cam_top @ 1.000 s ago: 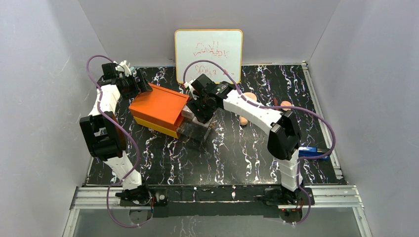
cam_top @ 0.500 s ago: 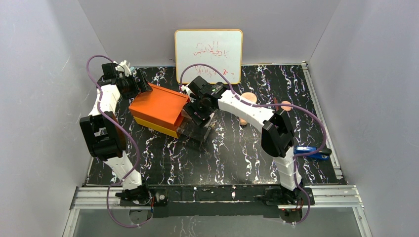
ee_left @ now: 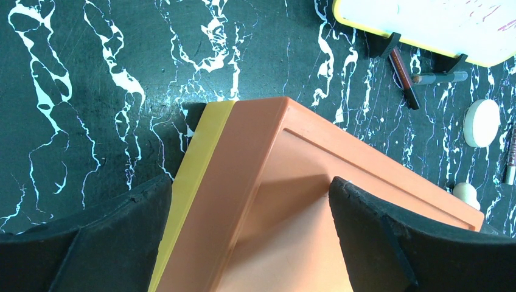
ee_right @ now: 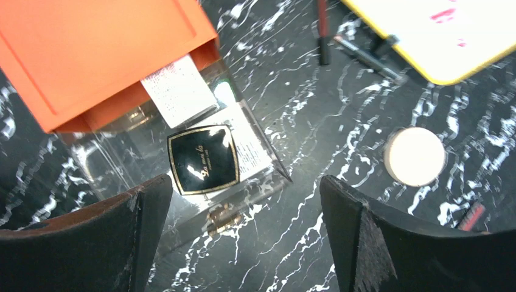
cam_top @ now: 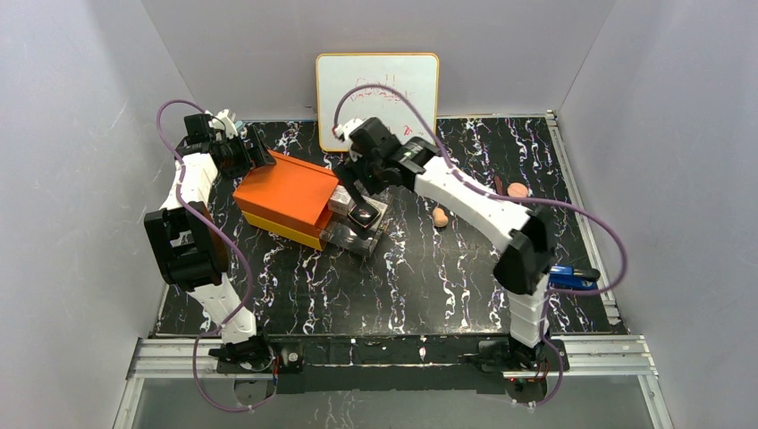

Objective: Organize the makeup
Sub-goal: Place the makeup in the drawer, then close the drawer in the storage box.

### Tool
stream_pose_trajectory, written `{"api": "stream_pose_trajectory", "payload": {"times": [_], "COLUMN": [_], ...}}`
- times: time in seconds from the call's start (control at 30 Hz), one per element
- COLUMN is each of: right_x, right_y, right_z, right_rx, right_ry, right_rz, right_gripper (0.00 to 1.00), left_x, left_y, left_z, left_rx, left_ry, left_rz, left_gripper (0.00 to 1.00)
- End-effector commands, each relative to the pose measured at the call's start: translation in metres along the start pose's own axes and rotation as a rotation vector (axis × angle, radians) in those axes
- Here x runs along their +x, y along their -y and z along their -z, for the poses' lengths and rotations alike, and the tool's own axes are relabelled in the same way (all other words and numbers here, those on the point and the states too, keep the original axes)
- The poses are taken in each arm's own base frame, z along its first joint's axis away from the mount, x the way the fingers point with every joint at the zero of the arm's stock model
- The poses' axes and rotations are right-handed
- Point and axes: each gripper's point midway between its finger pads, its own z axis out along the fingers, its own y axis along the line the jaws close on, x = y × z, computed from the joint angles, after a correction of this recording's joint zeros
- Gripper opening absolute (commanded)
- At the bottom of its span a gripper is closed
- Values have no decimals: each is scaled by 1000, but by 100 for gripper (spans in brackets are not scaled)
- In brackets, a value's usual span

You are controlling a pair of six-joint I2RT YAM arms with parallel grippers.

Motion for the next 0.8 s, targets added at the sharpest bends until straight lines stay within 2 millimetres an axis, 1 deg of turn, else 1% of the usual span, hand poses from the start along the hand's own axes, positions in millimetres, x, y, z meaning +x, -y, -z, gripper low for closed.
{"api": "stream_pose_trajectory", "payload": {"times": [0.0, 0.07, 0.13, 0.17, 0.23, 0.3, 0.4, 0.53, 0.67, 0.77], "right_x": [-11, 27, 66, 82, 105, 117, 122, 123, 113, 96], "right_y": [37, 46, 49, 51, 52, 53, 51, 43, 31, 22], "right_z": [49, 39, 30, 28, 23, 19, 8, -16, -38, -50], "right_rx": [185, 243, 289, 305, 315, 305, 275, 237, 179, 133], "right_ry": [129, 11, -96, -132, -174, -196, -209, -244, -244, -225], "right_rz": [-180, -239, -298, -324, -373, -421, -454, -453, -463, -479], "right_gripper": [99, 99, 99, 99, 99, 99, 99, 99, 99, 99], "left_x": [46, 48, 49, 48, 47, 47, 48, 46, 45, 45], "left_y": [-20, -20, -19, -19, -19, -19, -17, -16, -13, -12], "left_z": [-4, -5, -6, -5, -5, -5, -5, -3, 0, -1], "left_rx": [-87, -84, -81, -80, -83, -84, -78, -76, -72, -66], "left_ry": [-151, -155, -157, -156, -152, -152, -154, -145, -138, -140], "left_rz": [14, 16, 18, 17, 16, 18, 24, 27, 28, 33], "left_gripper": [97, 97, 97, 97, 97, 97, 97, 97, 97, 97]}}
